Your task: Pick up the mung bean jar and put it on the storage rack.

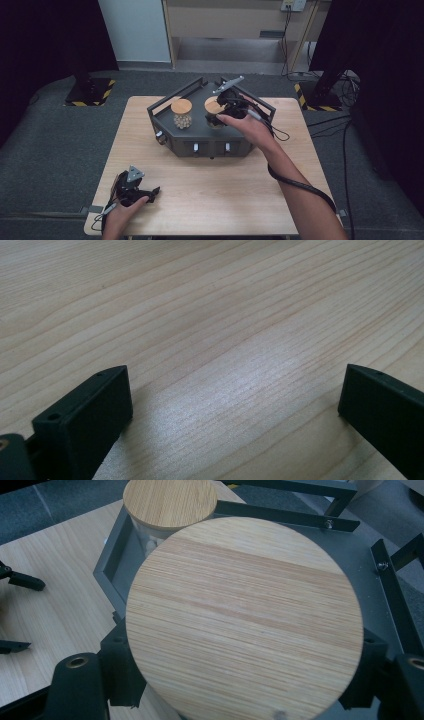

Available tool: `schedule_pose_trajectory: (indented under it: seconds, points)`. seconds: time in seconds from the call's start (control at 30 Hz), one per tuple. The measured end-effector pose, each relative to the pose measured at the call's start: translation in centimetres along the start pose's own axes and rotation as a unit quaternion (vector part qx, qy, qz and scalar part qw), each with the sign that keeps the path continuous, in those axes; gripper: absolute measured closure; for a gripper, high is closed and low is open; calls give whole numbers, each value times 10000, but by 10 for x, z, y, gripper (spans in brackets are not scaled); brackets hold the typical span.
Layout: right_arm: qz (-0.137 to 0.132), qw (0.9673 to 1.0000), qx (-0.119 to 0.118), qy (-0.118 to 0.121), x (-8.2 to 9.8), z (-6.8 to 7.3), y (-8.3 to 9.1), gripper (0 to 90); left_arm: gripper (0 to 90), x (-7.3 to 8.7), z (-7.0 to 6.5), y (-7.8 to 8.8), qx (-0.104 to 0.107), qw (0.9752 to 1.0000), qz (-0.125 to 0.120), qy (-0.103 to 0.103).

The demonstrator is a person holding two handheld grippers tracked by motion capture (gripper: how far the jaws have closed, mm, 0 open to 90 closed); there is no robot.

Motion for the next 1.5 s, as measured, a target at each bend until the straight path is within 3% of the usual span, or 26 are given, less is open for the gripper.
schedule_pose_trajectory:
  seconds: [1.5]
  points:
    - [138,9995,-126,-249,13,-8,-43,257,0,0,0,0,1,10000,1,2]
Point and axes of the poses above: each handheld gripper's, and its own axes: y roughly backward along the jaws, x roughly out of its underside, z roughly to its left, the point moved 2 cm from there along -y, roughly forward along the jaws, and after that the axes turned 5 degrees about z, right-handed, at the moved point
